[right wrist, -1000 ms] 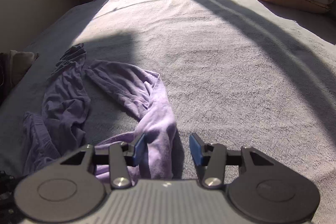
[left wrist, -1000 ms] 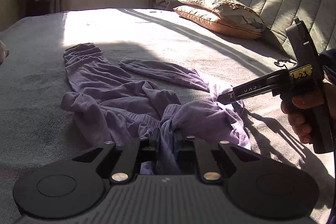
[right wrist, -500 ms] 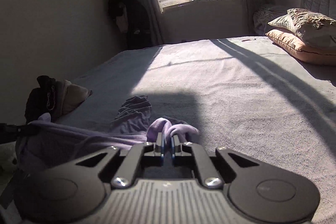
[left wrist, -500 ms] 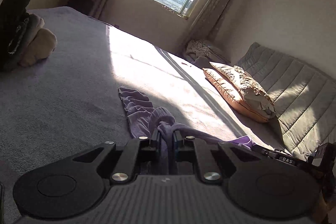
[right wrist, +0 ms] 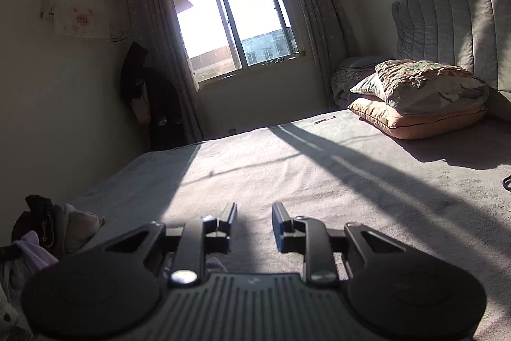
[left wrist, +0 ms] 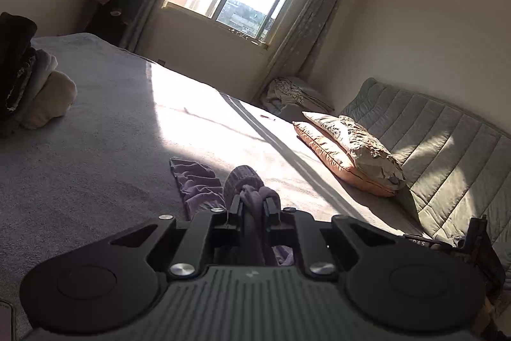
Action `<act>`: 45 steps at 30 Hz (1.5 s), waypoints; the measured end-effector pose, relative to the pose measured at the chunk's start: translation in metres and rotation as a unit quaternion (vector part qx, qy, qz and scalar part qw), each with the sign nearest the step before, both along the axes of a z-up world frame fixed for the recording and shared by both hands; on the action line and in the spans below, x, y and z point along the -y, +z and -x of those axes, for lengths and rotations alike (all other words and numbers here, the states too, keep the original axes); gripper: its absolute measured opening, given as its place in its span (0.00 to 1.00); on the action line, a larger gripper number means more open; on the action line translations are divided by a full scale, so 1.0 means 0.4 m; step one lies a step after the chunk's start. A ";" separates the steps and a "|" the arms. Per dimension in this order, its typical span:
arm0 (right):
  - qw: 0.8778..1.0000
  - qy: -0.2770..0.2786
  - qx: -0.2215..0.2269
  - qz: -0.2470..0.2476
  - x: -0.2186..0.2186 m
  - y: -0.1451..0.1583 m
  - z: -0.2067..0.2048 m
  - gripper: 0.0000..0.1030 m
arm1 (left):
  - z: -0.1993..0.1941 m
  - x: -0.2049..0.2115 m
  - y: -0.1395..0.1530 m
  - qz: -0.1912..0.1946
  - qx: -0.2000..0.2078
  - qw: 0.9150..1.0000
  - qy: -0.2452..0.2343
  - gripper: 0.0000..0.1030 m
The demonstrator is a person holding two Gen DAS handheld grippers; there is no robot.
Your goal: Fold clothes
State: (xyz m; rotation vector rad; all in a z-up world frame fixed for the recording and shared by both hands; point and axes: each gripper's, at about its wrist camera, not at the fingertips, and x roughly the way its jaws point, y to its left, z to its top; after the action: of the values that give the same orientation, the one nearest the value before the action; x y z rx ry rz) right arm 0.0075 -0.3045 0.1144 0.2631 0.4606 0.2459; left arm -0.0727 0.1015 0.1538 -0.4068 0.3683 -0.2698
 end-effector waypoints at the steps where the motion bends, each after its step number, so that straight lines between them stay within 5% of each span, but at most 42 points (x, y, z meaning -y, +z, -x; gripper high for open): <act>1: 0.999 0.000 -0.050 -0.013 -0.001 -0.044 -0.033 0.35 | 0.004 -0.005 -0.003 0.000 -0.004 1.000 -0.001 0.13; 4: 0.985 0.014 -0.161 -0.053 -0.022 -0.160 -0.110 0.35 | 0.012 -0.017 -0.015 -0.018 -0.019 1.000 0.003 0.13; 9: 0.987 0.051 -0.149 0.007 -0.155 -0.213 -0.140 0.47 | 0.012 -0.061 -0.051 -0.042 -0.053 0.997 0.023 0.13; 15: 0.989 0.077 -0.130 0.000 -0.250 -0.239 -0.162 0.62 | 0.035 -0.102 -0.060 -0.055 -0.059 0.996 0.022 0.13; 16: 0.989 0.076 -0.125 0.007 -0.258 -0.239 -0.162 0.59 | 0.034 -0.107 -0.060 -0.056 -0.060 0.996 0.025 0.13; 18: 0.991 0.077 -0.107 0.016 -0.259 -0.223 -0.154 0.08 | 0.029 -0.127 -0.058 -0.049 -0.065 0.996 0.038 0.13; 20: 0.993 0.078 -0.088 0.025 -0.259 -0.206 -0.145 0.06 | 0.028 -0.149 -0.049 -0.029 -0.058 0.997 0.050 0.13; 25: 0.997 -0.009 0.075 -0.023 -0.147 0.000 -0.039 0.06 | 0.045 -0.151 -0.008 -0.011 -0.004 0.999 0.038 0.13; 28: 0.979 -0.056 0.195 -0.031 -0.079 0.158 0.076 0.06 | 0.056 -0.134 0.004 -0.024 0.011 0.999 0.025 0.13; 31: 0.963 -0.097 0.252 0.007 -0.024 0.253 0.149 0.07 | 0.053 -0.117 -0.009 -0.044 -0.007 0.999 0.013 0.13; 36: 0.986 -0.133 0.086 0.043 0.075 0.140 0.053 0.07 | 0.021 -0.081 -0.069 -0.052 -0.069 0.996 -0.014 0.14; 40: 0.979 -0.166 -0.048 0.111 0.119 -0.016 0.010 0.07 | 0.009 -0.011 -0.086 -0.074 -0.074 0.993 -0.048 0.22; 45: 0.980 -0.184 -0.057 0.044 0.183 -0.010 0.013 0.08 | -0.047 0.114 -0.118 -0.106 -0.082 0.988 -0.079 0.50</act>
State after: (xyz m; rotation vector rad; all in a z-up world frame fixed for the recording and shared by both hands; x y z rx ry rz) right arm 0.0023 -0.3776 0.1104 0.2725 0.5243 -0.1521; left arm -0.0540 0.0558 0.1066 -0.1906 0.5858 -0.3498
